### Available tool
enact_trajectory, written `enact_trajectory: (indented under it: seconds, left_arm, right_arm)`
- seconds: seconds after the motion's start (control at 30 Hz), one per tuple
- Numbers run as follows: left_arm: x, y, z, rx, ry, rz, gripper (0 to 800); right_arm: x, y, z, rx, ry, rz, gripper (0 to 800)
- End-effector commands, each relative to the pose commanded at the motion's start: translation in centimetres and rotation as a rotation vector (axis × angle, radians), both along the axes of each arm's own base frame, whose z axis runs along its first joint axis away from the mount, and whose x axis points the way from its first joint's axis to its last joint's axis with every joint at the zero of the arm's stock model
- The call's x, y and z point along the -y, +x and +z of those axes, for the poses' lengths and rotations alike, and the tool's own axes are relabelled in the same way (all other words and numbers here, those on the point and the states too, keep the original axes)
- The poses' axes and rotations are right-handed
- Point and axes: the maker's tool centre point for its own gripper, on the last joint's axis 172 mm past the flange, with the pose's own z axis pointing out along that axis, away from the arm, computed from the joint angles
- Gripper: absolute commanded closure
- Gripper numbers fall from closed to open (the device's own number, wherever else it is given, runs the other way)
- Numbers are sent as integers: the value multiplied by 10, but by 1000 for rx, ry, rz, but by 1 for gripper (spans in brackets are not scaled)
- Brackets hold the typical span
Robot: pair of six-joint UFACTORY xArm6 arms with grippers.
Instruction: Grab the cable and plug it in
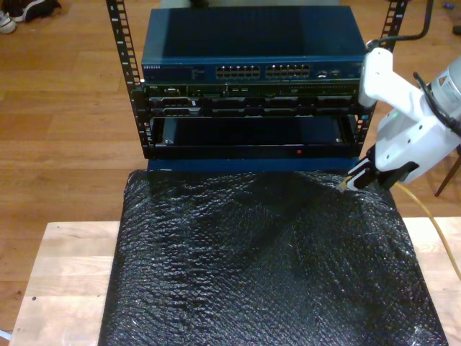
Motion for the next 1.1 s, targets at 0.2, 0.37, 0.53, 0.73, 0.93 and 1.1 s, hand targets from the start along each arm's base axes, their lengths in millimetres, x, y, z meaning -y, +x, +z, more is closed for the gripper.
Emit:
enact_trajectory:
  seconds: [0.2,0.37,0.53,0.73,0.93,1.1]
  left_arm:
    - [12,-43,-12,-32,-25,2,1]
    - [35,-72,-27,-55,-64,-23,1]
    - [44,-92,-44,-67,-48,-25,1]
    - [52,-115,-64,-99,-43,-4,1]
    - [58,-121,-83,-88,-3,-20,1]
    - [62,-132,-97,-95,26,-51,1]
  right_arm:
    - [0,-4,-6,-14,0,0,800]
    - [1,-7,-12,-28,-1,-2,800]
    - [0,-8,-12,-28,-1,0,800]
    - [0,-8,-13,-29,-1,0,800]
    - [1,-12,-18,-40,0,-2,800]
    - [1,-13,-19,-42,-1,0,800]
